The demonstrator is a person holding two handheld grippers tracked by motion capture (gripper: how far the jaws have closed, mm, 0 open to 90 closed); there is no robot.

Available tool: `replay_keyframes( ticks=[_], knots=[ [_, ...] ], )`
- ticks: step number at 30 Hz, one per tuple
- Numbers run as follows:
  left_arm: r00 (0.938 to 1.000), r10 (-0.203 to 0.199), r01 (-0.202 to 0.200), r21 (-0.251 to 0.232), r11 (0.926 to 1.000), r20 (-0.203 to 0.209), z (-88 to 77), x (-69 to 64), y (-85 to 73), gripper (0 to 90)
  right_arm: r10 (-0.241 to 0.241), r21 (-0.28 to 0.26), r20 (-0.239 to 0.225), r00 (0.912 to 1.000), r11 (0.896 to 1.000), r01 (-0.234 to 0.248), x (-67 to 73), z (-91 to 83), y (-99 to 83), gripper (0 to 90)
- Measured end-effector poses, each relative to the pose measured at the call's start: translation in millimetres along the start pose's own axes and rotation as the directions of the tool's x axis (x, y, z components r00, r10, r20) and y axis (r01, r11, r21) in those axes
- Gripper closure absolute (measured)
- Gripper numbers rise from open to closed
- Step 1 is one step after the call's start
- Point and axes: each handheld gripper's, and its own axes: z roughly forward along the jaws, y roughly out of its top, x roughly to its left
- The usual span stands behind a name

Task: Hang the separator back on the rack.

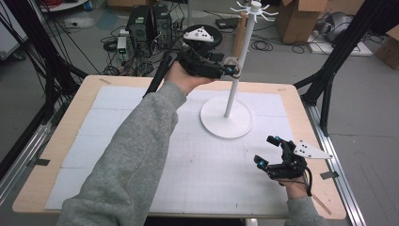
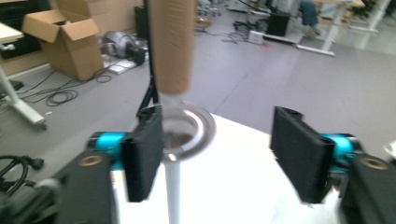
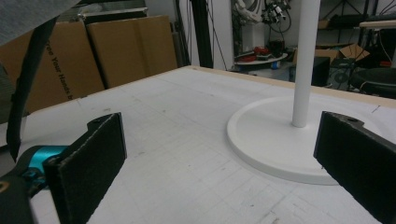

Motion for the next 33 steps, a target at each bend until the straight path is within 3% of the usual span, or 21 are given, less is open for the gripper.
replay_keyframes(
  ticks=[2, 5, 7, 11, 15, 22, 29, 33],
  knots=[
    [0.9998, 0.02, -0.02, -0.008, 0.9998, 0.002, -2.6, -3.7, -4.7, 24.7, 0.0, 0.0, 0.0, 1.0, 1.0, 0.0, -0.2, 0.2, 0.0, 1.5],
    [0.9997, 0.021, -0.021, 0.004, 0.9998, 0.01, -7.0, -5.9, -14.2, 23.6, 0.014, -0.013, 0.0, 0.9999, 1.0, -0.014, -0.3, -1.4, 0.5, 1.5],
    [0.9988, 0.05, -0.05, 0.013, 0.9987, -0.001, -9.5, -7.1, -18.5, 22.6, 0.021, -0.026, 0.006, 0.9998, 0.999, -0.021, -1.3, -2.3, 0.9, 1.4],
    [0.9969, 0.077, -0.077, -0.007, 0.997, 0.019, -16.0, -10.3, -28.7, 17.2, 0.024, -0.031, 0.011, 0.9997, 0.999, -0.023, -1.2, -3.7, 1.4, 1.5],
    [0.9938, 0.039, -0.034, -0.05, 0.9982, 0.105, -24.5, -9.1, -37.9, 9.3, 0.02, -0.018, 0.005, 0.9998, 1.0, -0.02, -0.5, -2.0, 0.9, 1.5],
    [0.987, 0.026, -0.014, -0.078, 0.9969, 0.158, -39.9, -5.4, -56.0, 5.4, 0.017, -0.012, 0.006, 0.9998, 1.0, -0.017, -0.1, -2.5, 1.0, 1.5],
    [0.9927, 0.018, -0.009, -0.079, 0.9968, 0.119, -56.2, -1.3, -77.4, 2.1, 0.002, -0.004, 0.007, 1.0, 1.0, -0.002, 2.1, -2.0, 1.2, 1.5],
    [0.9955, 0.032, -0.03, -0.032, 0.9991, 0.089, -64.2, 1.2, -91.0, 2.0, -0.005, -0.005, 0.006, 1.0, 1.0, 0.005, 4.7, -1.5, 2.8, 1.5]
  ],
)
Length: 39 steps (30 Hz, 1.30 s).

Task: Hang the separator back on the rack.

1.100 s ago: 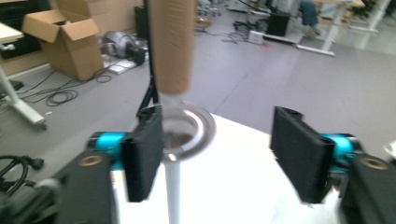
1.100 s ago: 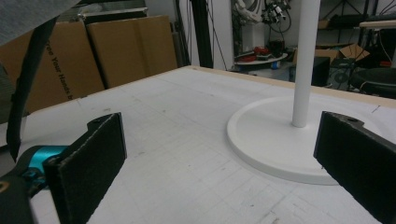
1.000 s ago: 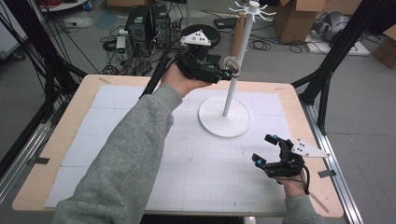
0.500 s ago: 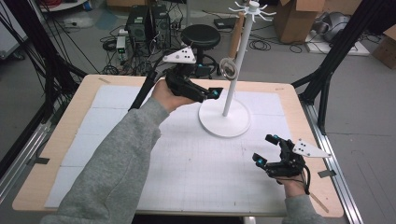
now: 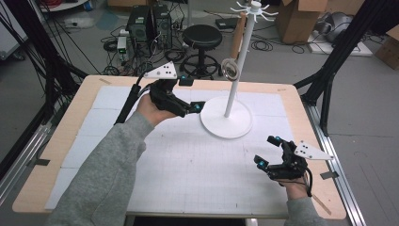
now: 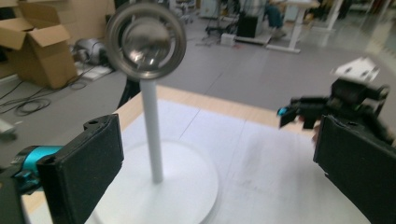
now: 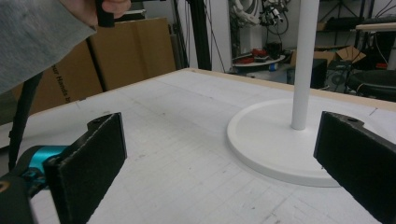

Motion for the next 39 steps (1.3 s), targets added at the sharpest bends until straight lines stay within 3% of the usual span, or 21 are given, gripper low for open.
replay_keyframes(
  ticks=[10, 20, 23, 27, 35, 39],
  knots=[
    [0.9992, -0.031, 0.031, 0.026, 0.9992, -0.025, -20.5, -5.7, -40.5, 2.1, -0.01, 0.003, -0.016, 0.9998, 1.0, 0.01, 4.1, 4.4, 1.0, 1.5],
    [0.9963, -0.069, 0.069, -0.001, 0.9976, -0.052, -45.6, -6.4, -71.0, 2.0, -0.009, 0.003, -0.012, 0.9999, 1.0, 0.009, 2.0, 5.9, 1.1, 1.4],
    [0.9943, -0.09, 0.089, -0.008, 0.996, -0.057, -52.5, -8.8, -81.9, 2.1, -0.005, 0.008, -0.008, 1.0, 1.0, 0.006, 1.8, 5.6, 1.0, 1.5],
    [0.9935, -0.089, 0.089, -0.005, 0.9961, -0.071, -62.0, -15.4, -98.9, 2.1, -0.008, 0.005, -0.003, 1.0, 1.0, 0.008, 1.8, 5.5, 1.1, 1.5],
    [0.9854, -0.096, 0.092, -0.039, 0.995, -0.14, -91.2, -20.4, -122.4, 2.1, -0.013, 0.003, 0.008, 0.9999, 1.0, 0.013, 0.5, 5.6, 1.3, 1.4],
    [0.983, -0.093, 0.097, 0.018, 0.9951, -0.158, -99.3, -21.2, -125.6, 2.1, -0.011, 0.006, 0.012, 0.9999, 1.0, 0.011, -0.5, 5.9, 1.0, 1.5]
  ],
)
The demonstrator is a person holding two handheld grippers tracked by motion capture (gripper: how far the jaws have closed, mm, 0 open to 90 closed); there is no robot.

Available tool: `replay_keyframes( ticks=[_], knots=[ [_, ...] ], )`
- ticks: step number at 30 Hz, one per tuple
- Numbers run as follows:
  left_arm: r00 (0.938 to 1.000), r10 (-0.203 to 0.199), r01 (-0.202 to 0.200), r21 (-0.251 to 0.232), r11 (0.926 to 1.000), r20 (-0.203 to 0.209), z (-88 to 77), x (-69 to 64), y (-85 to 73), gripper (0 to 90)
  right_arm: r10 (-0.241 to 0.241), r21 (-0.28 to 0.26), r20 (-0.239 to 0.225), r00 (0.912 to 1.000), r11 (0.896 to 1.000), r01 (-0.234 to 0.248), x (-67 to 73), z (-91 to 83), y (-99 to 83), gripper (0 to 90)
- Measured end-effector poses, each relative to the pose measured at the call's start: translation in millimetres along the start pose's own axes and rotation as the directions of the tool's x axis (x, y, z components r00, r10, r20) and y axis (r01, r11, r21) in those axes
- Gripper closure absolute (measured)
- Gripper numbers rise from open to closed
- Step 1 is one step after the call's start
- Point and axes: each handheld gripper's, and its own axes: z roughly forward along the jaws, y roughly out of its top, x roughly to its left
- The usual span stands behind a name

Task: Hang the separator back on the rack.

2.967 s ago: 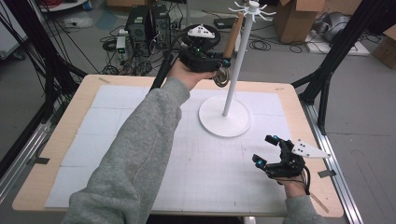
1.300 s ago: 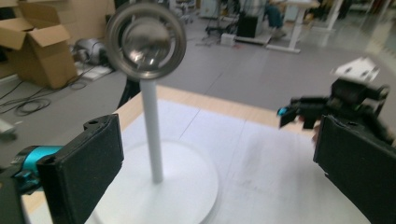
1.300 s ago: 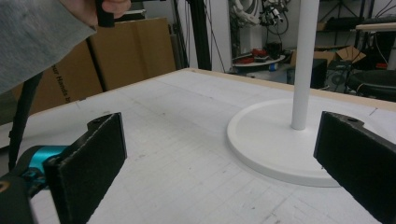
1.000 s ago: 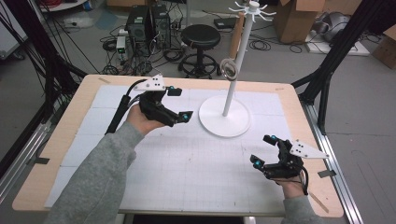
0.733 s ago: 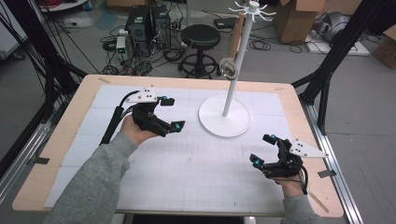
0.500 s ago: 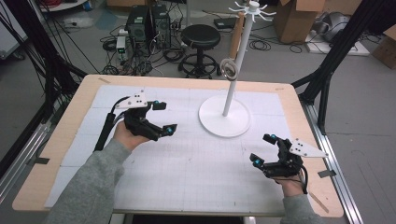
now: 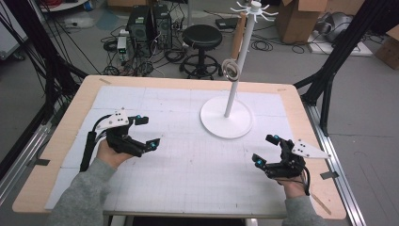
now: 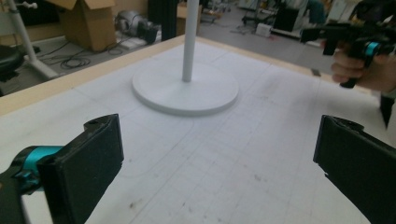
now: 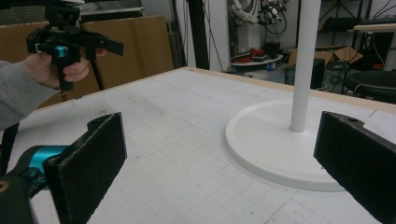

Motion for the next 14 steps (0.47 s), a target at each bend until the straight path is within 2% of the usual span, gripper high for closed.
replay_keyframes(
  ticks=[1, 3, 4, 7, 9, 11, 13, 14],
  knots=[
    [1.0, 0.005, -0.005, 0.005, 1.0, -0.001, -1.6, -1.8, -0.1, 2.1, 0.001, -0.002, 0.001, 1.0, 1.0, -0.001, -0.4, 0.5, -0.2, 1.4],
    [0.999, 0.043, -0.043, -0.044, 0.9981, -0.015, -5.9, -7.4, -4.4, 2.1, 0.007, 0.006, 0.002, 1.0, 1.0, -0.007, -0.9, 0.6, -0.5, 1.4],
    [0.9981, 0.058, -0.059, -0.05, 0.997, -0.022, -8.6, -8.9, -7.8, 2.1, 0.008, 0.006, 0.003, 1.0, 1.0, -0.008, -1.2, 0.6, -0.6, 1.4],
    [0.9983, 0.03, -0.032, -0.022, 0.9993, -0.05, -16.1, -6.2, -18.5, 2.1, 0.009, 0.008, 0.009, 0.9999, 1.0, -0.009, -2.0, 0.6, -0.8, 1.5],
    [0.9964, 0.015, -0.018, -0.029, 0.9994, -0.083, -23.0, -2.7, -26.0, 2.1, 0.008, 0.012, 0.01, 0.9999, 1.0, -0.008, -2.5, 0.8, -1.1, 1.5],
    [0.9939, -0.016, 0.017, 0.004, 0.9998, -0.109, -29.7, 0.2, -28.8, 2.1, 0.0, 0.015, 0.017, 0.9999, 1.0, -0.001, -2.6, 1.3, -1.3, 1.4],
    [0.9918, -0.007, 0.001, -0.048, 0.9988, -0.128, -37.8, -0.7, -35.5, 2.1, 0.0, 0.024, 0.019, 0.9998, 1.0, 0.0, -2.3, 1.1, -1.8, 1.4],
    [0.9897, -0.002, -0.005, -0.05, 0.9987, -0.143, -41.1, -0.6, -38.4, 2.1, -0.005, 0.022, 0.02, 0.9998, 1.0, 0.004, -2.4, 1.6, -1.9, 1.4]
  ],
)
